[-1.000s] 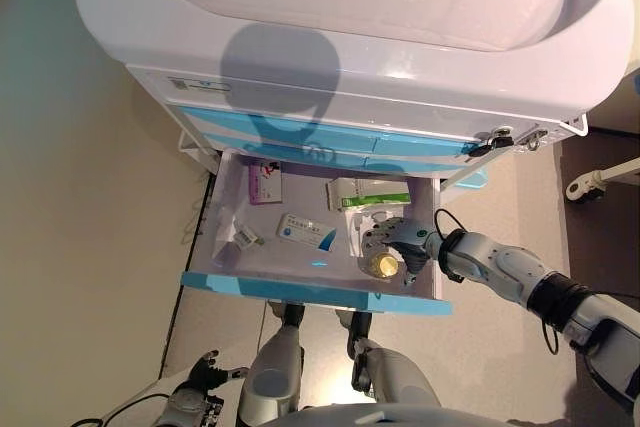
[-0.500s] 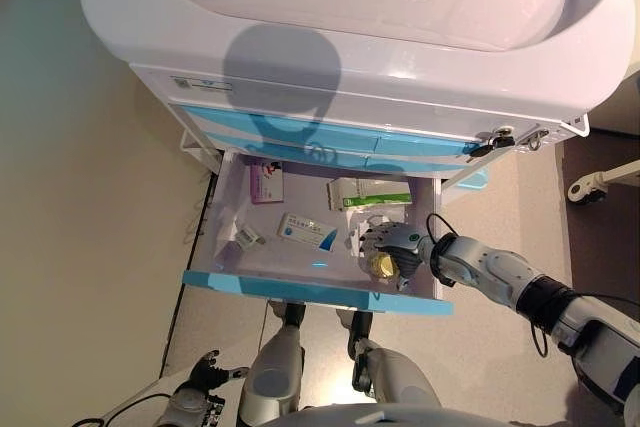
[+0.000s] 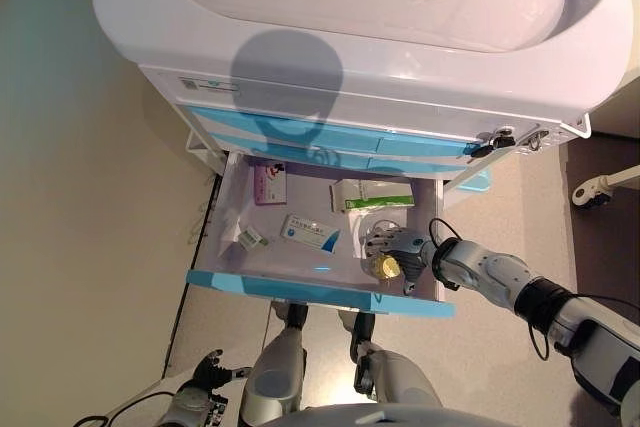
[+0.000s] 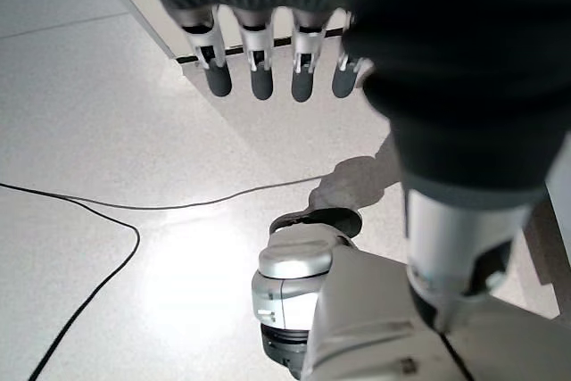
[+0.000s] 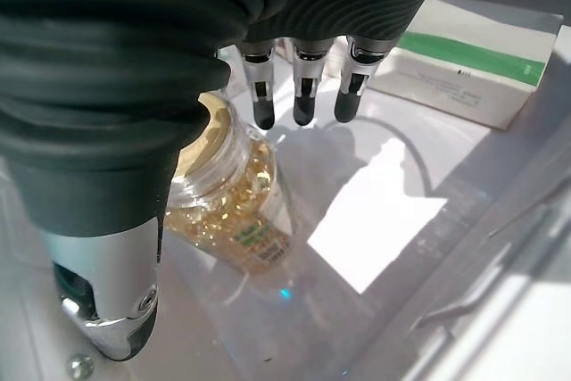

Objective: Open the drawer and pick up the medicine

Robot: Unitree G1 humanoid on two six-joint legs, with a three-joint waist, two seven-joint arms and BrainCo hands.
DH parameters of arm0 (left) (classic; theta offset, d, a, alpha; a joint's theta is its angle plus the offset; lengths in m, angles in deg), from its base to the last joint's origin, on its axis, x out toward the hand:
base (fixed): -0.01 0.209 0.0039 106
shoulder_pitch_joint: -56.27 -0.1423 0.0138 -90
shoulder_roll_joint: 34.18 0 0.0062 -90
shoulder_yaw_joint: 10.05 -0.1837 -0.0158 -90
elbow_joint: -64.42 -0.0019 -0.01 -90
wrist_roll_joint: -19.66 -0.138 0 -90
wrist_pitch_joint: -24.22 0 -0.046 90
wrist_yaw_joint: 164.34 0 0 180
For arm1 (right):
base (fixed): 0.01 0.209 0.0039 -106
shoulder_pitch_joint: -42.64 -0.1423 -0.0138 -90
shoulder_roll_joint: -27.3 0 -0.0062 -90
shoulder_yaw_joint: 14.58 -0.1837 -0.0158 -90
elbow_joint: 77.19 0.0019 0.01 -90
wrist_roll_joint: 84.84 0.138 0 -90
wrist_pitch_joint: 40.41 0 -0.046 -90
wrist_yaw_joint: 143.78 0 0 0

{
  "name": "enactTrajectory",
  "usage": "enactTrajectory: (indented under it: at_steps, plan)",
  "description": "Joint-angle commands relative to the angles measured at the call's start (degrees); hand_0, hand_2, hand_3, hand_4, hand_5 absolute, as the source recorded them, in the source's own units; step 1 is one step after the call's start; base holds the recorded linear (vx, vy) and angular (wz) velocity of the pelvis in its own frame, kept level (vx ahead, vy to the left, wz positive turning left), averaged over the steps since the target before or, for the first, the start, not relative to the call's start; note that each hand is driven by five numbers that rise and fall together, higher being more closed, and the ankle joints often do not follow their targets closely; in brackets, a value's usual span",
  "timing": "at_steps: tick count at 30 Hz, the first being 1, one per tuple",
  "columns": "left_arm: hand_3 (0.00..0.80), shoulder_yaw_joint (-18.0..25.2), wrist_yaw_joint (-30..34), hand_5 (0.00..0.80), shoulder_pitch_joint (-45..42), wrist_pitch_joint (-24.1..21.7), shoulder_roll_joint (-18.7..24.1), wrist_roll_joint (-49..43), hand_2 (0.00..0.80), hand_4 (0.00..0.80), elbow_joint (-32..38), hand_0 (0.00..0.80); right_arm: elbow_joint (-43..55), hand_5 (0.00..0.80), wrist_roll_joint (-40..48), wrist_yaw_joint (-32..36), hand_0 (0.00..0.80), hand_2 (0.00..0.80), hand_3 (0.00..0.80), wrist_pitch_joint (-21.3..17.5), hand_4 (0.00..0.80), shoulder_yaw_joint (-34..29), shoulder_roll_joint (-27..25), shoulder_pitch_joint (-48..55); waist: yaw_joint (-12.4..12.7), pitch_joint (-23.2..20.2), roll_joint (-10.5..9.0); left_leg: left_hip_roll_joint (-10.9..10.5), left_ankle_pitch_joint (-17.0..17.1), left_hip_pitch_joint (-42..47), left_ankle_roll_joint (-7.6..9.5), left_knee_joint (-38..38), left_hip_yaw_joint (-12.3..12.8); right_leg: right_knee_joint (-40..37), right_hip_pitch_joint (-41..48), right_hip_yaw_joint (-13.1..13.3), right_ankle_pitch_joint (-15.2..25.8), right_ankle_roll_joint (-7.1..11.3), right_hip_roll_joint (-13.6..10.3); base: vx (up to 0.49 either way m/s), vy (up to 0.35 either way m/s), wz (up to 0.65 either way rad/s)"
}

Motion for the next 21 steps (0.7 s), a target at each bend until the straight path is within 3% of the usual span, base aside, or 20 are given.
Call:
enactTrajectory:
  at_steps: [1, 3, 6, 21]
  plan:
    - [0.0, -0.86, -0.92, 0.0, 0.8, 0.02, 0.01, 0.23, 0.0, 0.0, -2.3, 0.0, 3.85, 0.173, -0.59, -0.85, 0.173, 0.173, 0.173, 0.42, 0.173, 1.76, 0.26, 0.6, -0.15, -1.85, -2.34, -2.88, 0.18, -3.35, 1.32, -0.03, 0.01, 2.19, -5.22, 1.09, 4.52, 5.07, -2.75, 0.0, 0.0, 0.0]
    - [0.0, -1.01, -0.92, 0.0, 0.81, 0.01, -0.06, 0.29, 0.0, 0.0, -2.25, 0.0, 2.84, 0.355, -0.72, -1.21, 0.355, 0.355, 0.355, 0.46, 0.355, 1.76, 0.4, 0.86, -0.15, -1.89, -2.27, -2.88, 0.2, -3.34, 1.33, -0.03, -0.04, 2.22, -5.21, 1.09, 4.5, 5.07, -2.78, 0.0, 0.0, 0.0]
    - [0.0, -1.23, -0.9, 0.0, 0.93, -0.02, -0.11, 0.32, 0.0, 0.0, -2.12, 0.0, 2.12, 0.414, -1.15, -1.11, 0.414, 0.414, 0.414, 0.48, 0.414, 2.16, 0.84, 0.69, -0.13, -1.87, -2.27, -2.87, 0.25, -3.37, 1.36, -0.08, -0.04, 2.23, -5.28, 1.13, 4.54, 5.1, -2.78, 0.0, 0.0, 0.0]
    - [0.0, -1.13, -1.02, 0.0, 0.98, -0.09, -0.08, 0.7, 0.0, 0.0, -2.13, 0.0, 2.15, 0.414, -0.9, -1.81, 0.414, 0.414, 0.414, 0.7, 0.414, 1.19, 0.78, 0.79, -0.05, -1.53, -2.46, -2.82, 0.38, -3.66, 1.36, -0.04, -0.17, 2.26, -5.72, 1.07, 4.66, 5.12, -2.81, 0.0, 0.0, 0.0]
